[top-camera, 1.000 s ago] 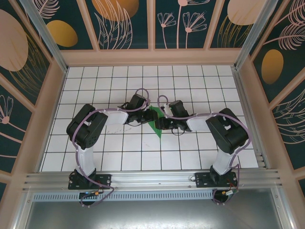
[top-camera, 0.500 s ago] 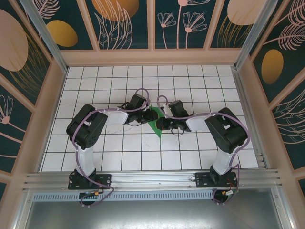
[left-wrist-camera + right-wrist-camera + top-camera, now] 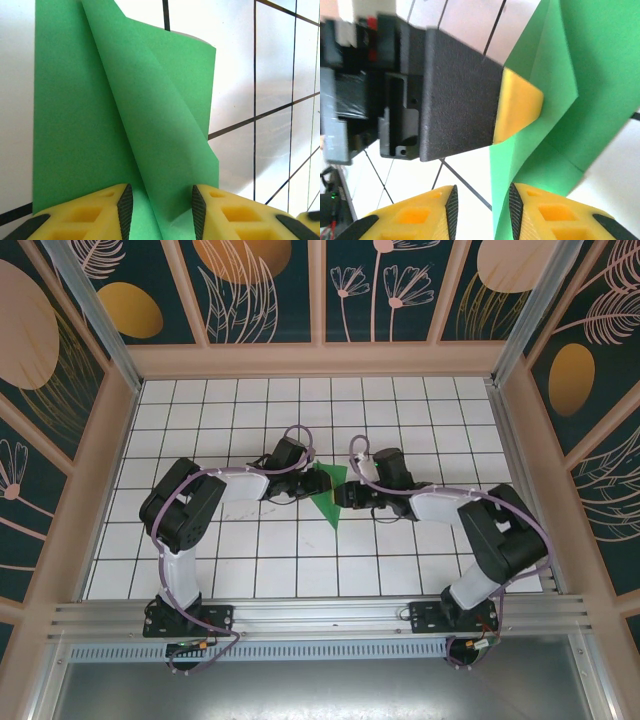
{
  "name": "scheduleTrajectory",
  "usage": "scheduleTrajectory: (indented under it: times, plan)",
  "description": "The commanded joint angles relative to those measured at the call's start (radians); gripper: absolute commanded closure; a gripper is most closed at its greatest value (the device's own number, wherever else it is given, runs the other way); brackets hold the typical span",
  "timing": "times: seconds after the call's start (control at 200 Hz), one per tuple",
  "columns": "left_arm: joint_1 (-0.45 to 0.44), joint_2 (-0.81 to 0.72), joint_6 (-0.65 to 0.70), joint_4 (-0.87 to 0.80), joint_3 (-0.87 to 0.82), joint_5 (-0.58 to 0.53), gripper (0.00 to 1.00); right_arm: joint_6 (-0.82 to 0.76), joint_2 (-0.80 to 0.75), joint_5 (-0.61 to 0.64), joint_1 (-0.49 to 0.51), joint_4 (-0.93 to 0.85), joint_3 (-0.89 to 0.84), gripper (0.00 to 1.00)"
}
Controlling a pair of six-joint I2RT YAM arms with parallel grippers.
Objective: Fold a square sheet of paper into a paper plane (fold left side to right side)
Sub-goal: Fourth fold the wing at the center of the table.
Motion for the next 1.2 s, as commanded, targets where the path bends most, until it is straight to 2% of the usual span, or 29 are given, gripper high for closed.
scheduleTrajectory:
  times: [0.0, 0.135, 0.716, 1.196]
  plan:
    - [0.011, 0.044, 0.021, -0.059, -0.012, -0.062, 0.6, 0.043, -0.019, -0.084, -0.063, 0.074, -0.031, 0.64]
    - [0.012, 0.042, 0.023, -0.062, -0.012, -0.063, 0.6, 0.122, 0.025, -0.143, -0.1, 0.14, -0.011, 0.64]
    - [0.011, 0.041, 0.025, -0.063, -0.013, -0.063, 0.6, 0.194, 0.2, -0.166, -0.083, 0.186, 0.08, 0.63]
    - [0.011, 0.039, 0.027, -0.068, -0.01, -0.063, 0.6, 0.219, 0.271, -0.161, -0.074, 0.183, 0.123, 0.72]
